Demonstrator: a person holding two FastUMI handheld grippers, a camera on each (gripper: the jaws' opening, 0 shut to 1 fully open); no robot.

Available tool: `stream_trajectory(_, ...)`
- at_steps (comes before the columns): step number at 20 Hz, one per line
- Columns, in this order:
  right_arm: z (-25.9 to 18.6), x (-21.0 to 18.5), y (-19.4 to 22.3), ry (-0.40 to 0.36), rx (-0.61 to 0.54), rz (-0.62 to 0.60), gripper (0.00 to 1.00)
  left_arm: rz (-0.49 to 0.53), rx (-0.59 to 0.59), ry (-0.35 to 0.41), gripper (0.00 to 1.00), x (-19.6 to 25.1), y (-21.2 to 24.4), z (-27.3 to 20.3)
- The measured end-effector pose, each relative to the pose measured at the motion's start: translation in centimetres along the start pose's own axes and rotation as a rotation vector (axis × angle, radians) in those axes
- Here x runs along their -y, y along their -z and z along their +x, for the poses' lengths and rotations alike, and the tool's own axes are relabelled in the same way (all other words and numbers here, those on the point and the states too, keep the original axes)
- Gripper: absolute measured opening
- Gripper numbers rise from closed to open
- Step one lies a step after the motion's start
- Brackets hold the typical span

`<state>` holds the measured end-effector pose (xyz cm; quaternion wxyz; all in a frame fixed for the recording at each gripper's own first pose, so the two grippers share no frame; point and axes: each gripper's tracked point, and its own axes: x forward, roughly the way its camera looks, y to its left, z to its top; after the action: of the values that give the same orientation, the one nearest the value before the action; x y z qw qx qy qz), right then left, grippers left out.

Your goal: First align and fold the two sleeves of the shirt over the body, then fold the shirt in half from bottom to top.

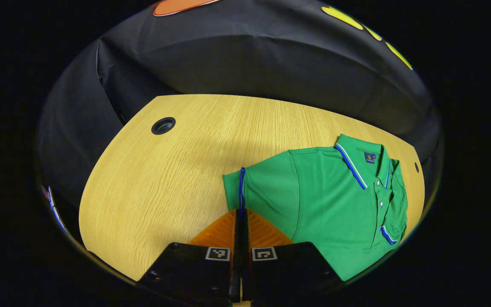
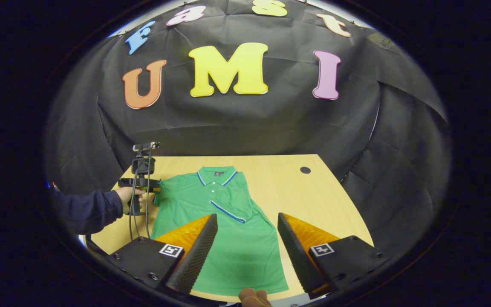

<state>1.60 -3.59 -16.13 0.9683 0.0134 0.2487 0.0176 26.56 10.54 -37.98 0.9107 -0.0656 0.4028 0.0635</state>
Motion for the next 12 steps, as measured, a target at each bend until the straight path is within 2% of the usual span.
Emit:
stream_trajectory(6, -0.2, 1.1, -0.3, 0.006, 0.018, 0.009, 0.92, 0.047, 0.021, -0.027, 0.04, 0.0, -1.1, -1.5)
stream_trajectory(10, -0.4, 1.5, -0.4, 0.007, 0.031, 0.024, 0.92, 0.12, 0.073, -0.003, 0.03, 2.3, -2.8, -3.7)
stream_trajectory(12, -0.8, 2.0, -0.8, 0.032, 0.053, 0.025, 0.92, 0.166, 0.099, 0.015, 0.03, 4.0, -3.5, -4.6)
